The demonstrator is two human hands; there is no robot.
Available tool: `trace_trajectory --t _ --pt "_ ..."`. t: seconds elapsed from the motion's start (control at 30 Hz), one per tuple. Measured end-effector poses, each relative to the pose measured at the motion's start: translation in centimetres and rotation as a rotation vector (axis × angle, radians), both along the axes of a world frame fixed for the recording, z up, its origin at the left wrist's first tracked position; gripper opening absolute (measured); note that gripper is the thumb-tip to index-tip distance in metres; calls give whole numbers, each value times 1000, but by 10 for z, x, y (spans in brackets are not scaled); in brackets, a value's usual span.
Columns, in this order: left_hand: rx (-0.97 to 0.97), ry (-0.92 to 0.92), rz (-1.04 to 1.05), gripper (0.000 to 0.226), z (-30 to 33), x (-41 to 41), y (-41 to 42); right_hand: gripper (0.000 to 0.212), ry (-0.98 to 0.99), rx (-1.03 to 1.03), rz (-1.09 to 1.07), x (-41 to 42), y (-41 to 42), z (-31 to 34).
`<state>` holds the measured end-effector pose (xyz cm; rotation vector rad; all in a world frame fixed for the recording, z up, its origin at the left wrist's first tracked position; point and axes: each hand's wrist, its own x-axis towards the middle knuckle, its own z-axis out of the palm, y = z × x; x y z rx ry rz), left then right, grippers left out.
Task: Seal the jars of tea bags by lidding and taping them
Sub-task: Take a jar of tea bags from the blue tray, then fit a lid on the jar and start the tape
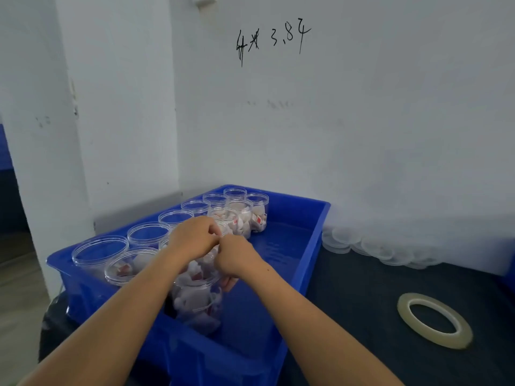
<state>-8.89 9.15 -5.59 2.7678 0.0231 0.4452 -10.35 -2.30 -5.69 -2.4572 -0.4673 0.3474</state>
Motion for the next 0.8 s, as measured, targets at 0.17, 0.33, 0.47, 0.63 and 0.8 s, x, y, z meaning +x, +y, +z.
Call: trace_trajectory --t 0.17,0.33,0.47,0.63,0.8 --pt "-185 30 -72 23 0 -1 -21 19 -50 84 -94 10 -41 20" --pt "-544 -33 -128 34 27 -8 -56 27 -180 199 -239 15 -85 53" --pt "-798 -91 -288 72 48 -20 -101 15 -217 368 -299 15 -127 86" --pt "-807 -139 -377 112 47 -24 -177 12 -254 391 -446 7 -199 107" --pt "-922 -39 -394 89 13 -23 -244 12 -211 298 -570 -1 -261 80"
